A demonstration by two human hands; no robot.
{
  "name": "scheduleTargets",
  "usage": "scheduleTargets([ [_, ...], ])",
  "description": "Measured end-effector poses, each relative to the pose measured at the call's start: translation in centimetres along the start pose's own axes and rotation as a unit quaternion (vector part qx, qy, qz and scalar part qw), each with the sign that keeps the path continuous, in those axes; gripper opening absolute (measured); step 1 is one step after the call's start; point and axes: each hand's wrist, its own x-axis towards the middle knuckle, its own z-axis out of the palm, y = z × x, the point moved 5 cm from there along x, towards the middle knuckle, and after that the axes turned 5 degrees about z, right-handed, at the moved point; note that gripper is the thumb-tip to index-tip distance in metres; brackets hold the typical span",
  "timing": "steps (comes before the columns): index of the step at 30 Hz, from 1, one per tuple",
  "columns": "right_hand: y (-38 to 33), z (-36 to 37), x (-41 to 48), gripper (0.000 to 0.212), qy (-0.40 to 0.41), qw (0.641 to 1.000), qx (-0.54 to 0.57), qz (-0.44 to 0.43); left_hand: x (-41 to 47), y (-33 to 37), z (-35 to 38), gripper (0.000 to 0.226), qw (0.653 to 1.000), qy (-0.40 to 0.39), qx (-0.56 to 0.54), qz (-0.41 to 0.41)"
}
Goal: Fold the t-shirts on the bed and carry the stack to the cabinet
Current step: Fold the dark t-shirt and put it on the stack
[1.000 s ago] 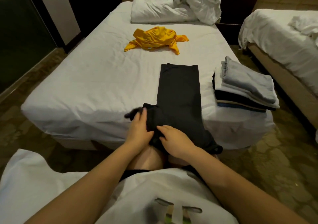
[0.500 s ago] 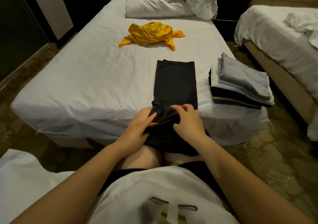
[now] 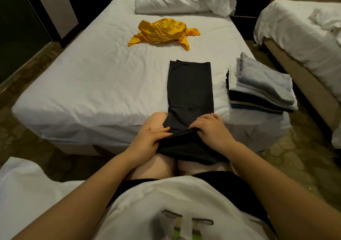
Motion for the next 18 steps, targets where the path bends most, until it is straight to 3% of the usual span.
scheduleTargets([
  [4, 0.9, 0.9, 0.0, 0.048, -0.135, 0.982, 0.122, 0.047, 0.1, 0.0, 0.2, 0.050, 1.000, -0.028, 0.011, 0.002],
  [7, 0.6, 0.9, -0.9, 0.043, -0.188, 0.967, 0.156, 0.074, -0.2, -0.7, 0.3, 0.057, 0.998, -0.051, 0.037, -0.015],
  [10, -0.1, 0.3, -3.1, 0.054, -0.189, 0.961, 0.178, 0.098, -0.5, -0.7, 0.4, 0.096, 0.992, -0.094, 0.082, -0.006],
  [12, -1.3, -0.4, -4.7, 0.064, -0.196, 0.962, 0.167, 0.093, -0.5, -0.5, 0.4, 0.109, 0.983, -0.131, 0.128, 0.006],
  [15, -3.1, -0.5, -6.3, 0.082, -0.255, 0.958, 0.083, 0.099, -0.2, 0.0, 0.4, 0.103, 0.974, -0.146, 0.171, 0.033],
  [18, -3.9, -0.5, -6.1, 0.080, -0.271, 0.956, 0.011, 0.114, 0.3, 0.5, 0.4, 0.079, 0.976, -0.126, 0.170, 0.053],
])
